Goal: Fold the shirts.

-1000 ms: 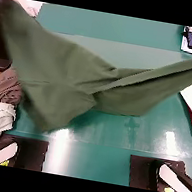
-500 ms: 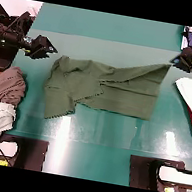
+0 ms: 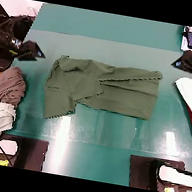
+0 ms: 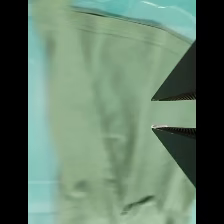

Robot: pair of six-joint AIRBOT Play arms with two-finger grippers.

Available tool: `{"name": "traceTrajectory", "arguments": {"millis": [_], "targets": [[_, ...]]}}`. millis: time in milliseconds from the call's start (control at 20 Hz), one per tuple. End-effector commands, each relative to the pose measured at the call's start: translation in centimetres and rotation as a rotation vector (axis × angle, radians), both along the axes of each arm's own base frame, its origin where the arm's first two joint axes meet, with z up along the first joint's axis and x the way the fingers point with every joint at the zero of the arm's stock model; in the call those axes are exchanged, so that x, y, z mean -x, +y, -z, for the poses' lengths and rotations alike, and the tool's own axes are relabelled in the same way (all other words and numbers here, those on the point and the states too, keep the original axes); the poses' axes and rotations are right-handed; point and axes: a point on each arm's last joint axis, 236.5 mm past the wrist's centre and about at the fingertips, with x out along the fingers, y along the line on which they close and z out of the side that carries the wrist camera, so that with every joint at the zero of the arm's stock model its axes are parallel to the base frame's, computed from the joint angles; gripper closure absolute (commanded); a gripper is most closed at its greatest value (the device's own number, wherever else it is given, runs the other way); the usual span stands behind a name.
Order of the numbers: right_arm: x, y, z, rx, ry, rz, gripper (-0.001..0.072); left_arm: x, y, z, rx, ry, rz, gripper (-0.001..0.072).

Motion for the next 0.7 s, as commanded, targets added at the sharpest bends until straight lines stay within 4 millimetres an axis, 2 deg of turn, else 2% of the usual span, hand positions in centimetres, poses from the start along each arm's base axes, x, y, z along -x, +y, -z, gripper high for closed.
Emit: {"name": "traceTrajectory", "arguments": {"millis": [0, 100, 250, 650], "targets": [[3.9, 1.2, 1.3, 0.004, 0.045, -0.057, 0.0520, 3.6, 0.7, 4.9, -0.036, 0.136, 0.028, 0.0001], [5.4, 1.5, 2.3, 0.001, 0.044, -0.035, 0.0520, 5.1, 0.8, 7.7, -0.049, 0.184, 0.016, 0.0001], [7.2, 1.8, 3.4, -0.001, 0.038, -0.011, 0.0520, 6.0, 0.8, 10.3, -0.056, 0.192, 0.009, 0.0001], [9.8, 2.3, 4.7, -0.004, 0.049, 0.004, 0.0520, 6.0, -2.1, 11.8, -0.031, 0.159, 0.044, 0.0002]]}}
